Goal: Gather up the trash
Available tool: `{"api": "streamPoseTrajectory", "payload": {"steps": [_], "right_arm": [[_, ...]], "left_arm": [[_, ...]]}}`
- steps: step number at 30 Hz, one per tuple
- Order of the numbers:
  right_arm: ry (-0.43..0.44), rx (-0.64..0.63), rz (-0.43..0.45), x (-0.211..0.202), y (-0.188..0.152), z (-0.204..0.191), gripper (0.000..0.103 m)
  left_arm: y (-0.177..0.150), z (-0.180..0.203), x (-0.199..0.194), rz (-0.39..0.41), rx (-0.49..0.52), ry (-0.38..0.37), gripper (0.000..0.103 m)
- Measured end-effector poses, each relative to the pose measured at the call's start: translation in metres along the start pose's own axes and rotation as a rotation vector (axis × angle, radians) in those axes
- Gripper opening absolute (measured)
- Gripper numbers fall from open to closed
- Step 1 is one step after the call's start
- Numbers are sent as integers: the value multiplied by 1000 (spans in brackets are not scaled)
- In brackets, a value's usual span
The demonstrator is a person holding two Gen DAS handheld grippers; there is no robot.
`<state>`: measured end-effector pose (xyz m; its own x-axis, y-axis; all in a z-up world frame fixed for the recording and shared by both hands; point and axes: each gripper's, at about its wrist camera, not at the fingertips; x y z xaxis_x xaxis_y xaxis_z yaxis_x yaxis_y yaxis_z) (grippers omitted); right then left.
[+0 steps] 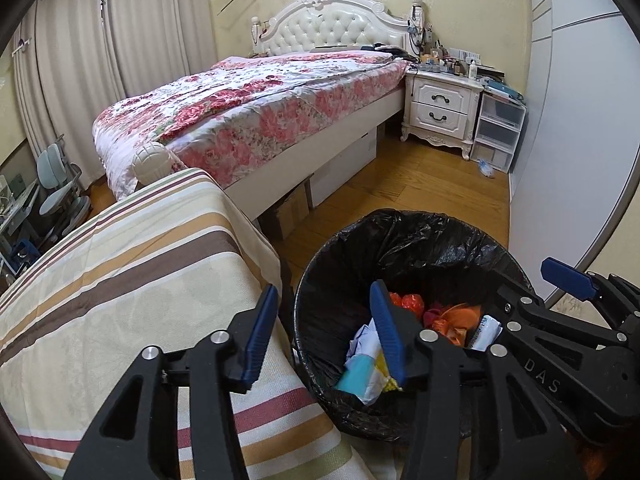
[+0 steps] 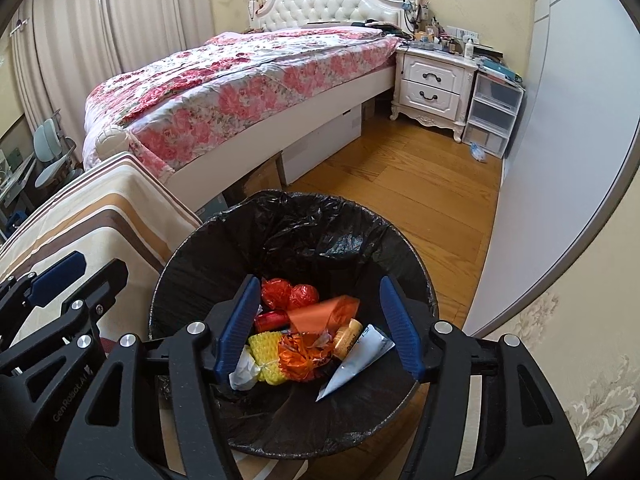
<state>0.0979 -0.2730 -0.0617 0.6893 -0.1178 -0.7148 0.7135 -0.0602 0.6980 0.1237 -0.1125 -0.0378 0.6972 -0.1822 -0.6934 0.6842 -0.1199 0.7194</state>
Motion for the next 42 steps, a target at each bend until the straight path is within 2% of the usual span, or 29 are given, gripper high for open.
{"api": "streamPoseTrajectory", "payload": {"steps": [5,8,14,28,33,42], "right_arm": [[-12,10,3,-2,-1,2,63],[-20,13,10,-7,-1,2,67],[-32,12,32,-21,-1,0,72],[-28,5,90,-67,-15,-22,82],[-17,-17,111,-84,-19,-34,83],[-6,-48,160,-114,-25,-52,86]], "left_arm": [[1,-4,-4,12,-10,8,66],[2,-7,-9,26,-15,13,70],[-1,-10,-24,69,-10,44,73],[-15,-36,-70,129,-56,58,80],[-22,-48,-88,158,-65,86,82],[-35,-70,-113,174,-113,91,83]]}}
Point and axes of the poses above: each gripper's, at about its wrist camera, not at the fingertips, and x roughly the way its jaws point, z to its right, y to its top, and after that the axes turned 9 degrees about -x, right-handed
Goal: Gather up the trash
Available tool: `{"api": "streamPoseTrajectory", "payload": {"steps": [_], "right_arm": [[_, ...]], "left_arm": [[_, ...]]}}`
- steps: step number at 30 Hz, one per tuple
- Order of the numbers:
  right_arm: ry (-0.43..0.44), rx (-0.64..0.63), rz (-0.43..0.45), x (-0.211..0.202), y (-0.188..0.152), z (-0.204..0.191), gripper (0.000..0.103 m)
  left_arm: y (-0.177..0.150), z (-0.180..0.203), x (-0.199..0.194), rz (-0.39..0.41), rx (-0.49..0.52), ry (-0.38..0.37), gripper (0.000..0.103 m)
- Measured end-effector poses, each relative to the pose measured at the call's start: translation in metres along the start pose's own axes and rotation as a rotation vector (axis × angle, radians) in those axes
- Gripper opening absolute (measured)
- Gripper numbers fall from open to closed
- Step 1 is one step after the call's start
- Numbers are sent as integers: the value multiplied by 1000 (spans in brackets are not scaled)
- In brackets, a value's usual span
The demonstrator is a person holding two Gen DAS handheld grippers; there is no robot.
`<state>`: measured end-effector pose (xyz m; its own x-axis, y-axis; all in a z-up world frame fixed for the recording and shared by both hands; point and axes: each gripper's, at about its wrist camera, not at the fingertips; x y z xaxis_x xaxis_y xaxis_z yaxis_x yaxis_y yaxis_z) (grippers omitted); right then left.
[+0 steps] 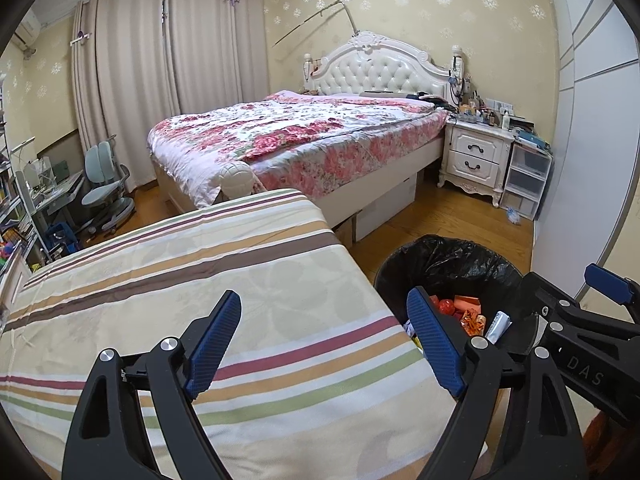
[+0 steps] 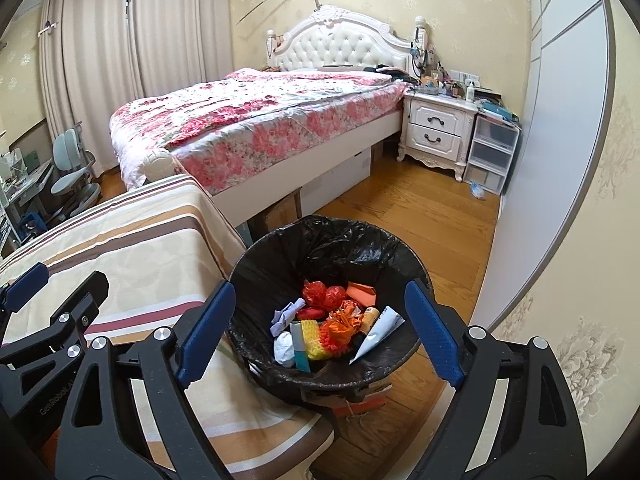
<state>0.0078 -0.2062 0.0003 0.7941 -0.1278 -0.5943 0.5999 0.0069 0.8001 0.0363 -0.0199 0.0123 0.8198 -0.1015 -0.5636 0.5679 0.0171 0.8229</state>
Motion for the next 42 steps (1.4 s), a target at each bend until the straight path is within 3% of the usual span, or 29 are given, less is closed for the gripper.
{"api": "streamPoseTrajectory", "payload": {"steps": [16,42], "right_arm": [[10,-53,33,-24,-4,-23,87],[9,-55,32,-25,-6,-25,87]], "left_arm": [[-8,-28,-20,10,-52,21,83],[-9,-32,-24,14,-59,20,83]]}}
Point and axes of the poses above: each gripper's, at about its wrist camera, not at the fingertips, and x roughly the way its jaws point, z to its right, y to its top, and after that the axes turned 9 degrees about -x, right-handed
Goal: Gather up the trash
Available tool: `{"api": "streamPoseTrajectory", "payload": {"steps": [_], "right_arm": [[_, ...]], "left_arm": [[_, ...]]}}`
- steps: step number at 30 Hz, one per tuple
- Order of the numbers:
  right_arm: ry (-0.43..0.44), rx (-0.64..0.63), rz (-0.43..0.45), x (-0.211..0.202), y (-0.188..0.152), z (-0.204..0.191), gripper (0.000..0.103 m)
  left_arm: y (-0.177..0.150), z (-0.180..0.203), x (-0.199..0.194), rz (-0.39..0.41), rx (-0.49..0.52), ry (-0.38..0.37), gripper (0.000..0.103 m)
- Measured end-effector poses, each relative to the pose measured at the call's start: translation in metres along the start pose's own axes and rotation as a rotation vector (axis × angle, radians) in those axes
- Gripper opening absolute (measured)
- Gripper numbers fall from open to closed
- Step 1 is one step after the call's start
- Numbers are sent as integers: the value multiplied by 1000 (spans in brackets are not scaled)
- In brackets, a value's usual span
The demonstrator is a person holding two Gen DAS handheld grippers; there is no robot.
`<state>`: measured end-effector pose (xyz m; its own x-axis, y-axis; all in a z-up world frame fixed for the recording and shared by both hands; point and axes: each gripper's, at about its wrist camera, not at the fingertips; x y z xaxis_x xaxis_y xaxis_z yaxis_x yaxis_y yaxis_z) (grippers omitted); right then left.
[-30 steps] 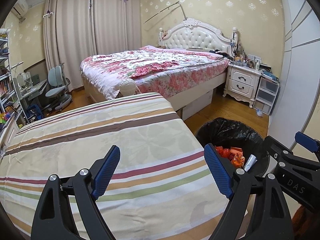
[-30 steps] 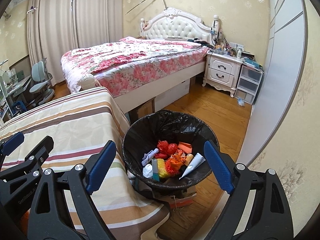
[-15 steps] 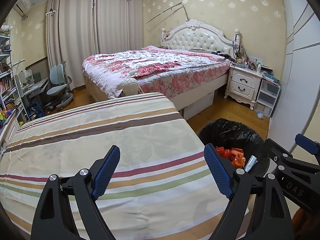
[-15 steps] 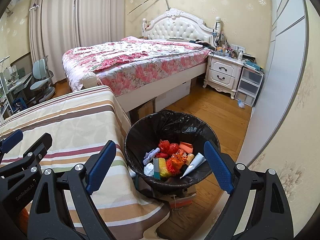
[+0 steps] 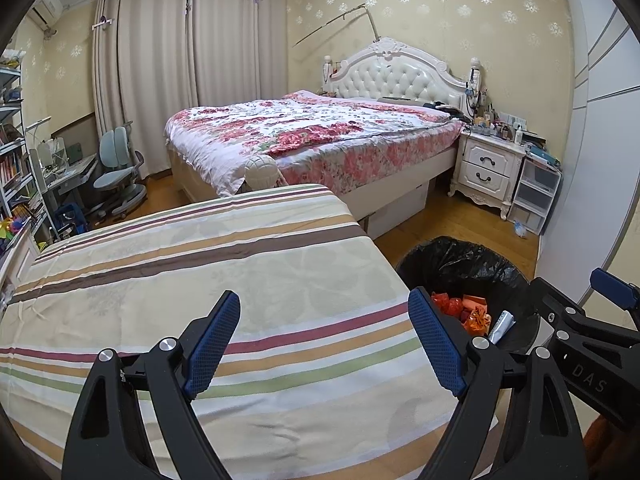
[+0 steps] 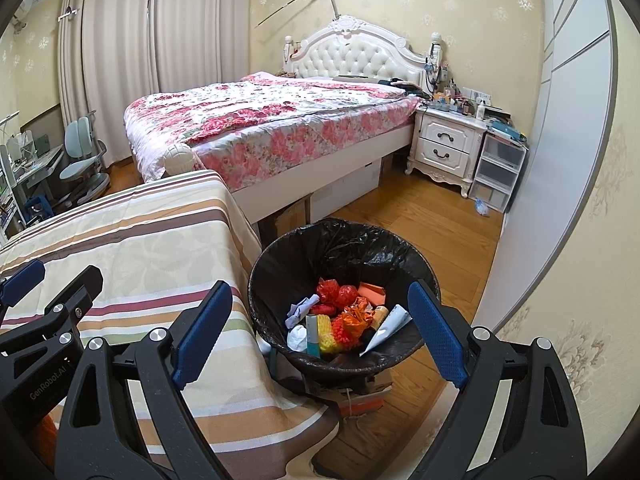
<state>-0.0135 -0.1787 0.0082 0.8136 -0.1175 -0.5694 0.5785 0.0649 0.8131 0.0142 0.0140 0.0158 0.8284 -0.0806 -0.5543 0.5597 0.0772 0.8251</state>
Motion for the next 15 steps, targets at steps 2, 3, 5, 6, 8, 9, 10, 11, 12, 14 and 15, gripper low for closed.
{"api": "streamPoseTrajectory", "payload": {"steps": [2,3,5,6,8,9,10,11,12,14,15], "right_arm": [[0,0,0,0,0,0,87],[1,0,-1,0,0,0,87],[1,0,0,0,0,0,87],[1,0,0,0,0,0,87],[0,-1,0,0,0,0,87],[0,-1,0,0,0,0,87],[0,-1,0,-1,0,0,87],[0,0,0,0,-1,0,87],[0,-1,-1,0,-1,0,87],[0,-1,0,0,-1,0,87],[0,-1,0,-1,-1,0,87]], "left_arm": [[0,0,0,1,0,1,83],[0,0,0,1,1,1,83],[0,0,0,0,0,1,83],[0,0,0,0,-1,1,83],[0,0,0,0,0,0,83],[0,0,0,1,0,1,83],[0,-1,0,0,0,0,83],[0,-1,0,1,0,0,83],[0,-1,0,1,0,1,83],[0,-1,0,0,-1,0,83],[0,-1,0,-1,-2,0,83]]}}
Point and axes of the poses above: each gripper's, at about its wrist camera, not at the fingertips, and x roughly the way its jaws point, z to its right, y to its top, and after that the axes turned 9 degrees about -x, right-handed
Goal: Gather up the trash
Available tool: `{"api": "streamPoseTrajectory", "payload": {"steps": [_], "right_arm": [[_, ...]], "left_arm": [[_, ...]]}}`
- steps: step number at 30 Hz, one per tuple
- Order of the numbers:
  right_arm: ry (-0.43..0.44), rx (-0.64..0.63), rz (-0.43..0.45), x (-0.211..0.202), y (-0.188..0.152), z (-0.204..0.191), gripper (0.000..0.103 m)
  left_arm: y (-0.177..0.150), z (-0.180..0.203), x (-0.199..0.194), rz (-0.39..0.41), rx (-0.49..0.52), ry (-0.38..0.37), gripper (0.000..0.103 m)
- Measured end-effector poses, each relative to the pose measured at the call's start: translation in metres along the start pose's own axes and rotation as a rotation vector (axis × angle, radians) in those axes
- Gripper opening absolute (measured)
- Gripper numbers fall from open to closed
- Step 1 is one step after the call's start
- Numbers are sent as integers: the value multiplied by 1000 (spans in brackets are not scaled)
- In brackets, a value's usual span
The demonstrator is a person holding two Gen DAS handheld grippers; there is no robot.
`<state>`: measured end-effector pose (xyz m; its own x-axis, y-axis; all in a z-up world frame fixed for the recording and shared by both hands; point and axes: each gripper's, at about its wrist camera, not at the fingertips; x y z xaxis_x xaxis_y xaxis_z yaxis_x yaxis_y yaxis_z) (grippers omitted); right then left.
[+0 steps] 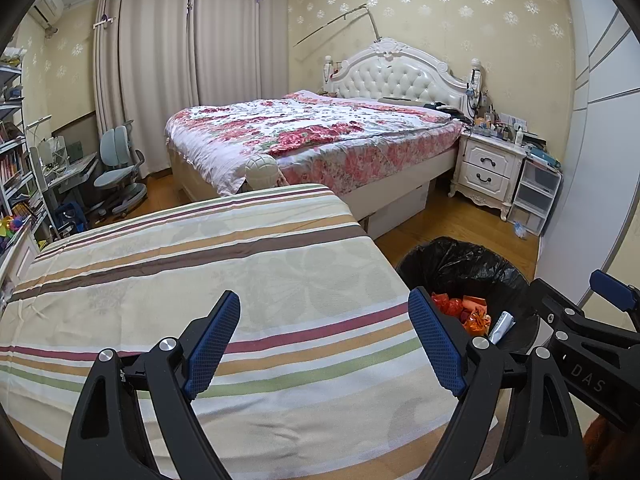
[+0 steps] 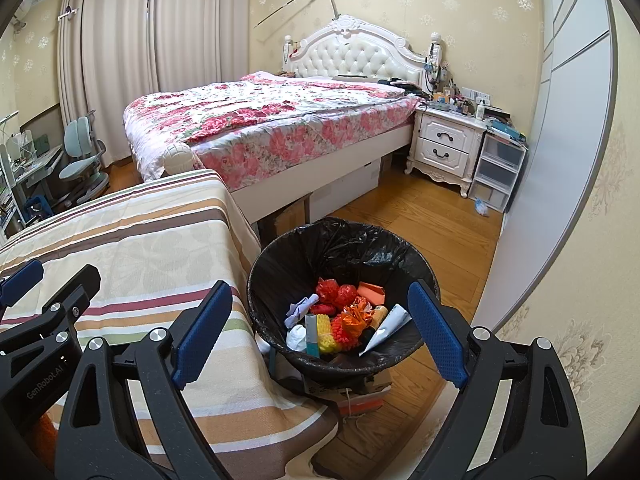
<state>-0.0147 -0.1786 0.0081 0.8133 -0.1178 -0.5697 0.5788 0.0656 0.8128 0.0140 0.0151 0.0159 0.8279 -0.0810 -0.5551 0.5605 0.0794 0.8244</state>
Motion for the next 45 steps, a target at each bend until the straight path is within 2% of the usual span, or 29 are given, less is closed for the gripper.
{"api": "streamPoseTrajectory", "payload": {"steps": [45], "right_arm": [[0,0,-5,0,-1,2,87]], "left_arm": [[-1,9,0,0,12,-8,83]]}}
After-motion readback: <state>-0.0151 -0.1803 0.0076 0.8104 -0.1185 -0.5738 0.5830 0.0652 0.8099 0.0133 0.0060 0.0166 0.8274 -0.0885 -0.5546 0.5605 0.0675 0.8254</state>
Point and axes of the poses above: each gripper's, at about its wrist camera, not at the fingertips, and x roughly the way its jaws point, z to its right, y to its top, and after that the axes turned 9 degrees about -x, right-handed
